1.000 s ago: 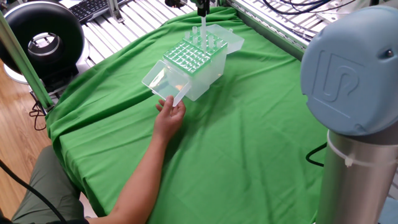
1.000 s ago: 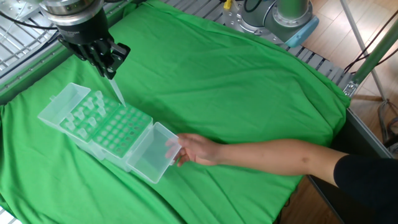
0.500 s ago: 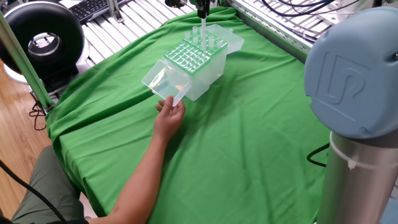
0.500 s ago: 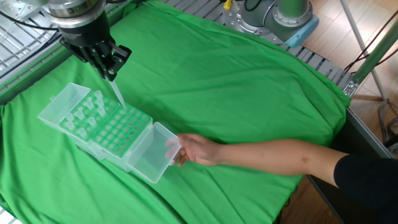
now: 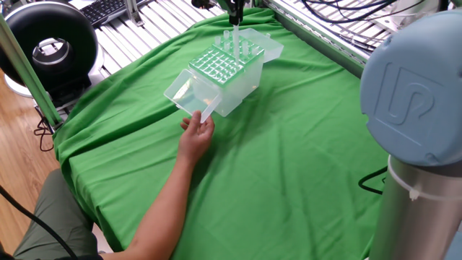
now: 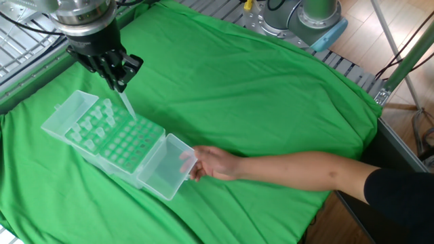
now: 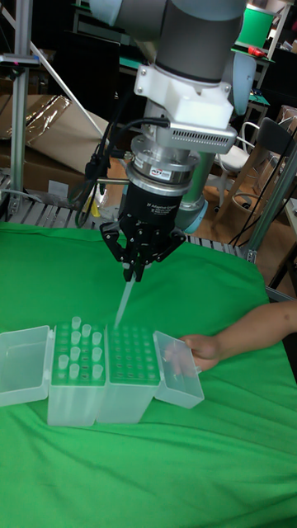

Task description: Insert a large pipette tip into the holder for large pipette tips

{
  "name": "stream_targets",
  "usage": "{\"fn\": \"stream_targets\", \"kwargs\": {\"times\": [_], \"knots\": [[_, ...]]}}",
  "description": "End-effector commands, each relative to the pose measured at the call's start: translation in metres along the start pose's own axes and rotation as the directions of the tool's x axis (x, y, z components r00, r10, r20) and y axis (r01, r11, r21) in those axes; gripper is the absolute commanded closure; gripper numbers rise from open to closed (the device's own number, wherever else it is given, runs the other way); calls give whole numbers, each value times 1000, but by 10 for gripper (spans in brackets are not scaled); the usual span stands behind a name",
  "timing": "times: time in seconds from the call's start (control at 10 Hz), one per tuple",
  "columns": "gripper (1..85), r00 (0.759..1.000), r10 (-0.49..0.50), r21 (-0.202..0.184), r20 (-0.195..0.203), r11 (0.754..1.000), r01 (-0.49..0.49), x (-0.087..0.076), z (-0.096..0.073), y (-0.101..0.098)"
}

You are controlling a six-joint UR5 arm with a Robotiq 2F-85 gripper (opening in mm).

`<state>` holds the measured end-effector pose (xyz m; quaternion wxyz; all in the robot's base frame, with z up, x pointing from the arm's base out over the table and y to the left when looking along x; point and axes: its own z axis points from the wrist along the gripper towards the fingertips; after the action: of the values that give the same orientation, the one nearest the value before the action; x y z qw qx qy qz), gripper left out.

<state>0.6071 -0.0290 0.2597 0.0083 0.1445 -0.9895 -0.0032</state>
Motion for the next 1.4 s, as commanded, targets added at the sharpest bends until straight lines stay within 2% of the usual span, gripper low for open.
{"fn": "stream_targets", "kwargs": {"times": [0.0, 0.1, 0.3, 0.5, 0.7, 0.9, 1.1, 1.3], "knots": [[847, 999, -22, -2, 27, 1000, 22, -8, 10, -1], [747, 999, -45, -14, 29, 999, 46, -9, 13, 1], [627, 997, -77, -3, 29, 997, 78, -11, 16, -2], [570, 995, -91, -9, 33, 996, 91, -12, 16, -1], [550, 994, -100, -8, 35, 995, 101, -12, 15, -2], [580, 993, -113, 3, 37, 994, 113, -12, 15, -7], [600, 986, -155, 4, 57, 988, 155, -15, 18, -24], [600, 975, -201, 3, 94, 980, 201, -19, 29, -45]]}}
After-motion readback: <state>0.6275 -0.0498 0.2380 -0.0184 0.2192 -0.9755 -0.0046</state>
